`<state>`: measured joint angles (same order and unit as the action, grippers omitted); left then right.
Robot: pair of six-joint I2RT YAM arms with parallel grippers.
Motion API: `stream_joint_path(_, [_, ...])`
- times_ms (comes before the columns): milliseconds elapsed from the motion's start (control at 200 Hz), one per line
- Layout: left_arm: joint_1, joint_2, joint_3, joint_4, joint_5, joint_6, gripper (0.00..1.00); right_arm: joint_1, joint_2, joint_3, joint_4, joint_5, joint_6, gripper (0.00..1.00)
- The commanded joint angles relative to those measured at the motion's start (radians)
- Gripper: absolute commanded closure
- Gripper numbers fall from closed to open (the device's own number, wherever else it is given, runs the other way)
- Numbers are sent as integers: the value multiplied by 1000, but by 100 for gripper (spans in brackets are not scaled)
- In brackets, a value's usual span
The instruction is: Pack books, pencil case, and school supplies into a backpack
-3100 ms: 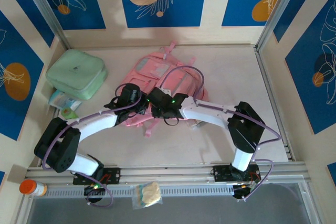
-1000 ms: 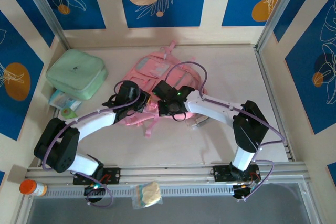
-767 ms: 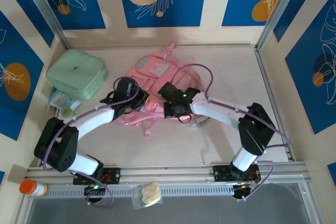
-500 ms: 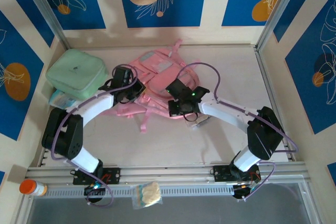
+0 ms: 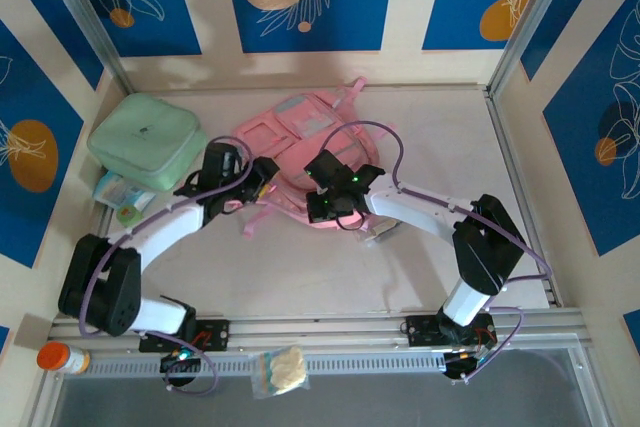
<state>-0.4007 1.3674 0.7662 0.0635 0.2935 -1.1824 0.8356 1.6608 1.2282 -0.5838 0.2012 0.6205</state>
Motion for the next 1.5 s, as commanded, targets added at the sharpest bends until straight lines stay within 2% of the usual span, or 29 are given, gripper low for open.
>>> stream_joint_path(0, [-73,-38,-62,124,-45,-175,39,8,-8,-6,34,-14,2,100])
stream_joint_path(145, [-191,-1,-49,137,-177,-266,32,12,-6,-6,38,-8,-1,100])
stream_joint_path(265, [-236,63,-61,239,-233,-323,34,13,-6,-1,32,7,2,100])
stream_joint_path(340, [-247,114,-38,246,-242,-338,36,14,-12,-4,31,10,2,100])
stream_joint_path(435, [-263,158,-20,284,-254,-338,52,13,-19,-4,29,16,-3,100])
stream_joint_path(520, [-268,155,-9,224,-293,-321,70,14,-22,5,8,35,-7,100])
stream_joint_path(665, [-264,114,3,100,-346,-259,94,10,-36,6,-21,61,-20,100])
stream_joint_path(720, [-250,95,-9,76,-354,-240,100,6,-42,11,-45,75,-23,100])
stream_joint_path(930, [-90,-9,-19,-79,-252,-56,100,-31,-115,-32,-111,83,-76,100])
stream_joint_path(1081, [29,-13,62,-172,-98,139,100,-96,-145,-53,-126,70,-116,100])
stream_joint_path(1296, [81,102,236,-176,58,307,100,-4,-104,17,-100,29,-195,100])
stream_joint_path(1421, [125,195,320,-108,177,330,100,56,-68,52,-61,5,-173,100])
stream_joint_path(1491, [145,237,365,-137,199,355,100,59,-40,67,-42,4,-137,100])
